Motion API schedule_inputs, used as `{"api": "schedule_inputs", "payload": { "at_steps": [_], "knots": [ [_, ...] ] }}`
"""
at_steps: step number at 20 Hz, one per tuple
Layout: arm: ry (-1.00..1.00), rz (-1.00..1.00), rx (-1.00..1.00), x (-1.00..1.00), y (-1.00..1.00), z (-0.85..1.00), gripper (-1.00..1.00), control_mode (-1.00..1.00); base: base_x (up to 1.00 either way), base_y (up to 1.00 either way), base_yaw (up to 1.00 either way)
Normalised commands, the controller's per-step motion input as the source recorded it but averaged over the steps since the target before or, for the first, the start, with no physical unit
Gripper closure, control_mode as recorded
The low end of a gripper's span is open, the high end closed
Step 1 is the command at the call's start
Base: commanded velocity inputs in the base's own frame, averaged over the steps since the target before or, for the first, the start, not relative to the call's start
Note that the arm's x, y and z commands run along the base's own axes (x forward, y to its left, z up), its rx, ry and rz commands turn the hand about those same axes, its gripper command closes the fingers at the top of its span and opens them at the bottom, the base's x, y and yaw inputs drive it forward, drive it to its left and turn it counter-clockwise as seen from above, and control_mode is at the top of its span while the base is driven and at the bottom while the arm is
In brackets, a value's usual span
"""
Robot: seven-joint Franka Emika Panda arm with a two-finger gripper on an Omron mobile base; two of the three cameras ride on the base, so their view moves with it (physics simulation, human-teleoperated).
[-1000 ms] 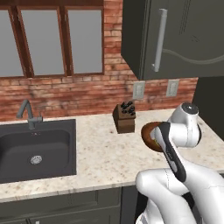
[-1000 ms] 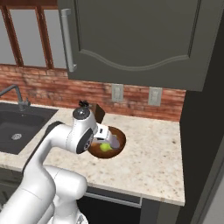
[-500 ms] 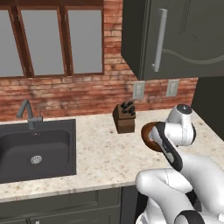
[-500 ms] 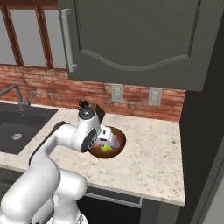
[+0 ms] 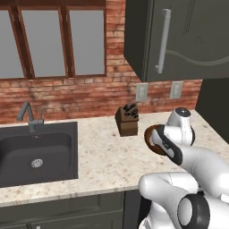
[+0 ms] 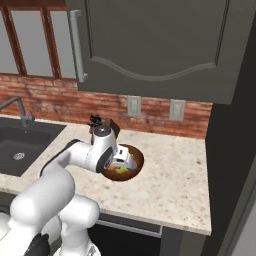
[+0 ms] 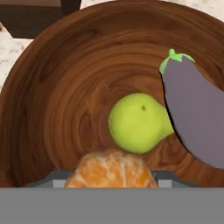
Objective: Take the eggplant, tangerine, and pear from the freezer and place them in the bowl on the counter.
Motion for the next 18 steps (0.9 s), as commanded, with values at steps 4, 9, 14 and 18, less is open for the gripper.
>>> {"api": "schedule_inputs", "payload": {
  "at_steps": [4, 9, 14, 18],
  "knots": [
    [0.03, 0.0, 0.0, 0.16, 0.0, -0.15, 1.0, -1.0, 0.0, 0.0, 0.0],
    [0.01, 0.0, 0.01, 0.15, 0.0, -0.09, 1.0, -1.0, 0.0, 0.0, 0.0],
    [0.01, 0.0, 0.01, 0.17, 0.0, -0.12, 1.0, -1.0, 0.0, 0.0, 0.0],
    [0.03, 0.0, 0.0, 0.26, 0.0, -0.18, 1.0, -1.0, 0.0, 0.0, 0.0]
  ]
}}
